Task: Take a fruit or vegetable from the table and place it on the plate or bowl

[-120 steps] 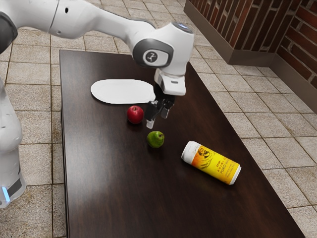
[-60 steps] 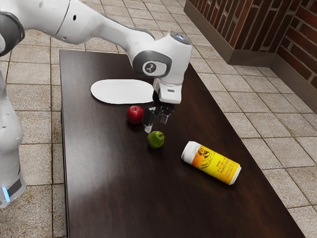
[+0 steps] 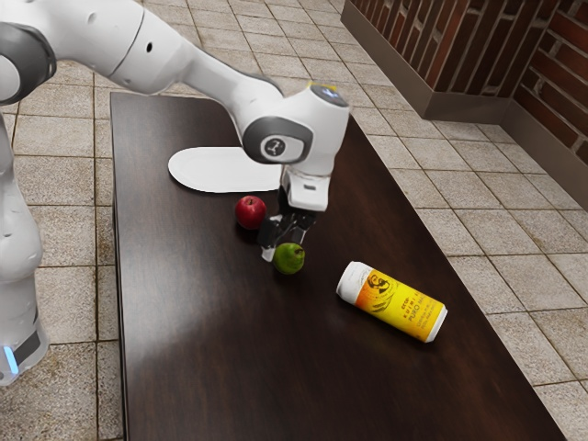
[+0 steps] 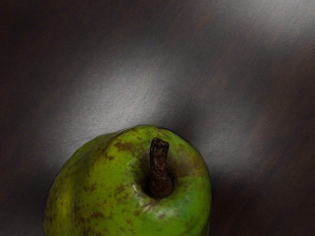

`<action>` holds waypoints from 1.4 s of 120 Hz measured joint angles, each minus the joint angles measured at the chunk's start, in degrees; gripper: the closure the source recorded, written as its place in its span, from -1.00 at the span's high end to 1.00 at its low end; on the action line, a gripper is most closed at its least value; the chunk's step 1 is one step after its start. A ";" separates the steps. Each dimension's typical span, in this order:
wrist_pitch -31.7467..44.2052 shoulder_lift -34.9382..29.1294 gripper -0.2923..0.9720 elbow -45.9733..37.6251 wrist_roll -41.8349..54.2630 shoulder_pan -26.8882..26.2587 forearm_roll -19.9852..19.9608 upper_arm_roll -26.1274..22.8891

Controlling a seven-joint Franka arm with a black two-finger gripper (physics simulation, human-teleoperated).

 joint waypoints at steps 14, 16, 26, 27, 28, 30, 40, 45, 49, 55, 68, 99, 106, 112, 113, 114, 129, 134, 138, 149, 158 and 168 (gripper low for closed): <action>0.76 0.41 0.54 -0.17 0.23 -0.02 -0.06 -0.04; 0.84 0.52 0.54 -0.11 0.26 -0.06 -0.09 -0.06; 1.12 1.26 0.54 0.51 0.37 -0.30 -0.28 -0.50; 1.15 1.31 0.54 0.59 0.38 -0.32 -0.30 -0.58; 1.17 1.36 0.54 0.67 0.39 -0.35 -0.32 -0.66; 1.21 1.43 0.54 0.79 0.41 -0.43 -0.35 -0.77; 1.37 1.90 0.54 0.97 0.48 -0.71 -0.45 -1.02; 1.45 2.28 0.54 0.97 0.50 -0.69 -0.45 -1.05; 1.52 2.47 0.54 0.95 0.50 -0.63 -0.43 -1.07; 1.66 2.64 0.54 0.91 0.51 -0.56 -0.40 -1.08; 1.95 3.01 0.54 0.81 0.52 -0.55 -0.34 -1.09; 2.61 3.56 0.46 0.71 0.45 -0.58 -0.21 -1.09; 2.68 3.63 0.29 0.70 0.42 -0.59 -0.18 -1.09; 2.72 3.85 0.13 0.74 0.37 -0.63 -0.18 -1.09; 2.73 3.90 0.11 0.74 0.36 -0.64 -0.18 -1.09; 2.74 3.94 0.09 0.74 0.35 -0.64 -0.18 -1.09; 2.93 4.25 -0.04 0.77 0.16 -0.66 -0.05 -1.07; 3.00 4.38 -0.06 0.77 0.09 -0.65 -0.01 -1.07; 3.05 4.43 -0.06 0.76 0.01 -0.63 0.03 -1.08; 3.14 4.27 -0.06 0.82 -0.21 -0.62 0.06 -1.09; 2.85 3.63 -0.07 1.90 -0.37 -0.59 -0.06 -1.17; 1.20 1.69 -0.09 4.89 -0.60 -0.28 -0.13 -1.94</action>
